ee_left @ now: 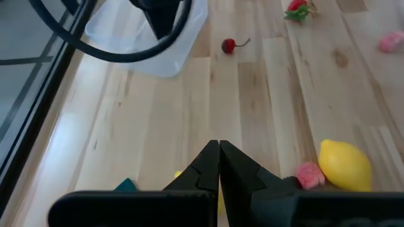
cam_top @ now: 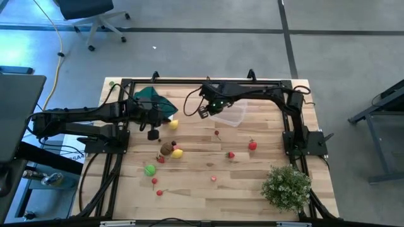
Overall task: Pick and placing Produce into tupperware
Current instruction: Move the transparent bin to the center of the table
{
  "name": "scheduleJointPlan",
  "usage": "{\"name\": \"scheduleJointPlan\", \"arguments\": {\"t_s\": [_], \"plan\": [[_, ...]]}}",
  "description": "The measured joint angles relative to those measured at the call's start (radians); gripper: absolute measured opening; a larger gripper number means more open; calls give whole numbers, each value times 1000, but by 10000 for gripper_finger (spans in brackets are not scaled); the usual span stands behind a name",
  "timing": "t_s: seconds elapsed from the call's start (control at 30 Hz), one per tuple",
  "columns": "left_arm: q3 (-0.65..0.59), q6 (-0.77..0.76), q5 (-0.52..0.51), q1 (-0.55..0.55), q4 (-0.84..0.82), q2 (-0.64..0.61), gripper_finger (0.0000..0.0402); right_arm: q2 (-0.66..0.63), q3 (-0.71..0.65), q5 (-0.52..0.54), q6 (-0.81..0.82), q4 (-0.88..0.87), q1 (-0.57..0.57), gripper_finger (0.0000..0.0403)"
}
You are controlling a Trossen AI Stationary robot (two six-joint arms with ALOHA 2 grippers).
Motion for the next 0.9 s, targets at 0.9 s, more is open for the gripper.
{"name": "scheduleJointPlan", "arguments": {"t_s": [0.9], "plan": [[0, 28, 33, 0, -63, -87, 3, 42, 0, -117, -9, 188, 174, 4]]}}
